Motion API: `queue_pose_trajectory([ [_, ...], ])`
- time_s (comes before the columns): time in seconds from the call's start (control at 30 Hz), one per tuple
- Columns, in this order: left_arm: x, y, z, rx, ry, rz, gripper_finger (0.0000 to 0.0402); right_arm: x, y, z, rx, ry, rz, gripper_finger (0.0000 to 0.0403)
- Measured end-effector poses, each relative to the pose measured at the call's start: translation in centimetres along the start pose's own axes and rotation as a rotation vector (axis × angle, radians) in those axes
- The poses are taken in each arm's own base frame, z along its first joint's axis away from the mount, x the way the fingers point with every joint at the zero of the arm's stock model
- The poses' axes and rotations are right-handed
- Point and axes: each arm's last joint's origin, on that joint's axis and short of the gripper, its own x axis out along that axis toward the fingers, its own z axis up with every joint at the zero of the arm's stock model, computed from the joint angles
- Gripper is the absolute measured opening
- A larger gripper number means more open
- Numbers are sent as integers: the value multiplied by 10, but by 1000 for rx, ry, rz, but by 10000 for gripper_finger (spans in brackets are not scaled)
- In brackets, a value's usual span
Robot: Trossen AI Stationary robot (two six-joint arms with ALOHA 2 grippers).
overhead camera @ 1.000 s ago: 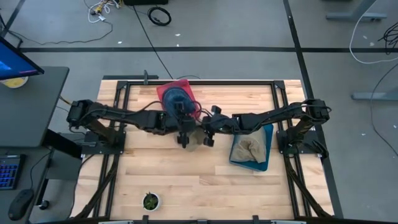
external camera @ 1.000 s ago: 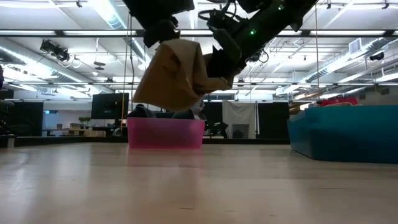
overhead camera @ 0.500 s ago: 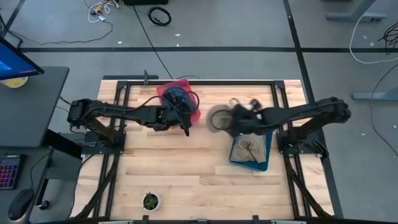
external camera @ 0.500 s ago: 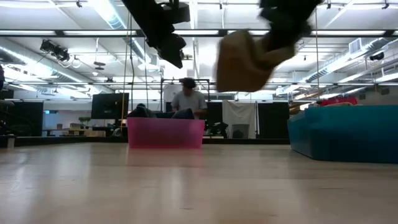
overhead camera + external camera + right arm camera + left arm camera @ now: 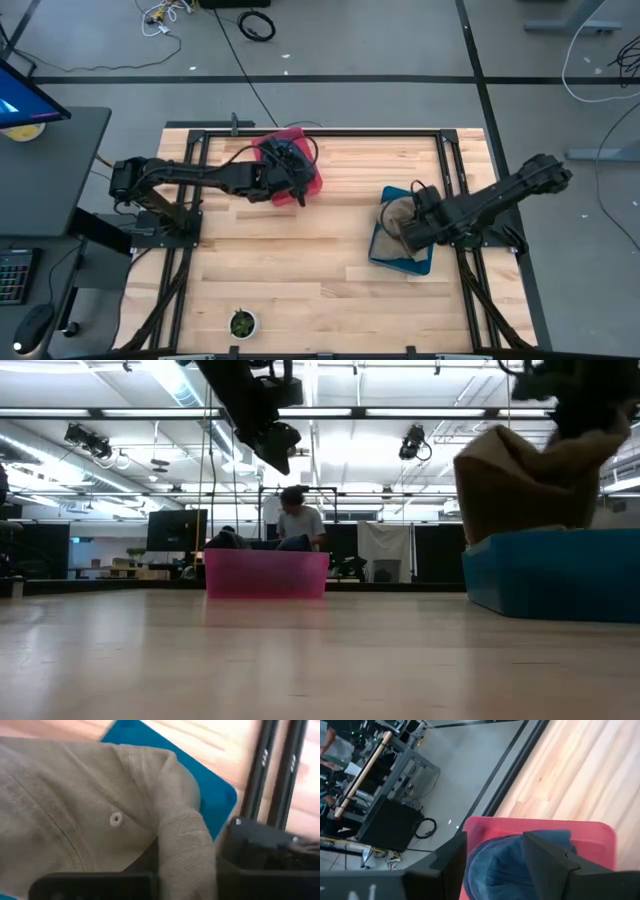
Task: Pick & Place hat
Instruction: Put the brown cap into the blue bin
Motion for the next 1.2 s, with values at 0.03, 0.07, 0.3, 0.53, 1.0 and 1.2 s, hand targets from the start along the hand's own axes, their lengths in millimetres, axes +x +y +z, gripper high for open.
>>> queue_pose_trajectory([
  [0.03, 1, 1, 0, -3, 3, 4, 197, 6, -1, -4, 25, -3, -16, 34],
  [0.07, 3, 2, 0, -3, 8, 7, 197, 12, -3, -9, 47, -4, -37, 32],
  [0.3, 10, 9, -2, -9, 34, 24, 197, 45, -3, -32, 159, -18, -22, 35],
  [0.53, 17, 16, -3, -23, 52, 43, 197, 53, 9, -41, -4, 120, 86, 81],
  [1.0, 23, 21, -4, -39, 64, 60, 197, 37, 4, -39, -219, 349, 146, 163],
  [1.2, 23, 21, -4, -40, 63, 60, 197, 8, -3, -27, -198, 351, 244, 181],
])
